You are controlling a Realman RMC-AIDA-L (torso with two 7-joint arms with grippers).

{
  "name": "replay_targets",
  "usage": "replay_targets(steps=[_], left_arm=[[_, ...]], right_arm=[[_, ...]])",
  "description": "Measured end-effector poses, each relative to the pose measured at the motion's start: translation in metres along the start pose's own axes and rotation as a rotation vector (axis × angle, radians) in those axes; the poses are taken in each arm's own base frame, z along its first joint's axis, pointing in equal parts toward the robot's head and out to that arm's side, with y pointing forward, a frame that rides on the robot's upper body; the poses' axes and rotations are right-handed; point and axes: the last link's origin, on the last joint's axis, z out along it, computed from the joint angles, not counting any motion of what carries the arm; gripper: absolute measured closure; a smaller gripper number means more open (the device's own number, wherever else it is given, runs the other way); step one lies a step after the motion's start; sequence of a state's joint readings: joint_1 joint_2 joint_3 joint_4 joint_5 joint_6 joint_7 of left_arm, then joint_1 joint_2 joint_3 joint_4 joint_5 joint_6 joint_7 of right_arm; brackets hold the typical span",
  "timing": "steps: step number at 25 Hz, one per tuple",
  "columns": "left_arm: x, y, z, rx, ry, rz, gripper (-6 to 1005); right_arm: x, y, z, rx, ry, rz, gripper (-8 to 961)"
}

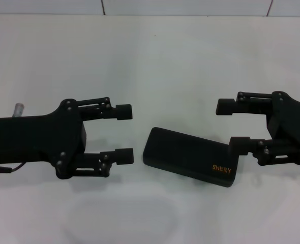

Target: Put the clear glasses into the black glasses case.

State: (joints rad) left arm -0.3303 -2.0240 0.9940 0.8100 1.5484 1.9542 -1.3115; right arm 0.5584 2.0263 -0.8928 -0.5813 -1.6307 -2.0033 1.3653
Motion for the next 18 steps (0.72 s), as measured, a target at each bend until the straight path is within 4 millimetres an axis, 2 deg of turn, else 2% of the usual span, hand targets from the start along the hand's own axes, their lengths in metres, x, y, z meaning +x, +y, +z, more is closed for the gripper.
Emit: replay_targets(steps=[18], left_arm=[[-0.0005, 0.0000, -0.0005, 0.002, -0.002, -0.001, 245]], right_arm=[[-0.0001, 0.0002, 0.0001, -0.002, -0.001, 0.000, 218]])
